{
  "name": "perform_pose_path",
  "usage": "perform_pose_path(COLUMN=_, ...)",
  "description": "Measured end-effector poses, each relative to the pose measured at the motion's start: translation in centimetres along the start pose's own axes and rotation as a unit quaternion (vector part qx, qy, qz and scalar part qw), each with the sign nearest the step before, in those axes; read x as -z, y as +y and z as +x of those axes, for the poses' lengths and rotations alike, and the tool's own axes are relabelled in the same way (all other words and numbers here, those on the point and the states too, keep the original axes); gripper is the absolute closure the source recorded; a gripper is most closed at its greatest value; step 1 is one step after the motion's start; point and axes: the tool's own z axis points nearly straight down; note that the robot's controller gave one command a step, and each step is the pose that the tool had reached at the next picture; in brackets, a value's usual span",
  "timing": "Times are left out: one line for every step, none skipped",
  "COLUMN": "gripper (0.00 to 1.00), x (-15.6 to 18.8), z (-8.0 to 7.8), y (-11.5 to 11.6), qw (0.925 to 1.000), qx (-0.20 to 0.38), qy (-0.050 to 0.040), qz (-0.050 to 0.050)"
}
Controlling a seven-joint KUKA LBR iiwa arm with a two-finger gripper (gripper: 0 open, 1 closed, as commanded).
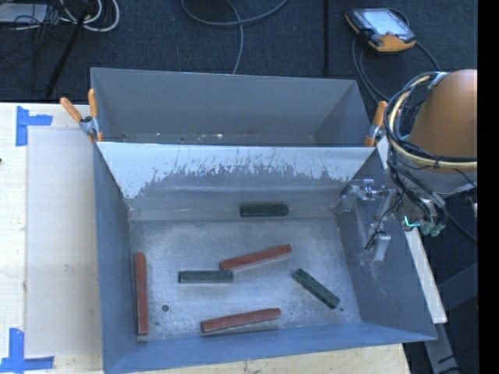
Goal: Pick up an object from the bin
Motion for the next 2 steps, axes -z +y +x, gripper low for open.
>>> perform_pose_path(gripper=0.0, x=0.4, z=-0.2, y=0.1, qw=1.0, qx=0.002, qy=-0.0041, qz=0.001)
perform_pose_path(gripper=0.0, x=-5.0, z=1.7, y=0.8, qw=0.9999, qx=0.015, qy=-0.0062, qz=0.001)
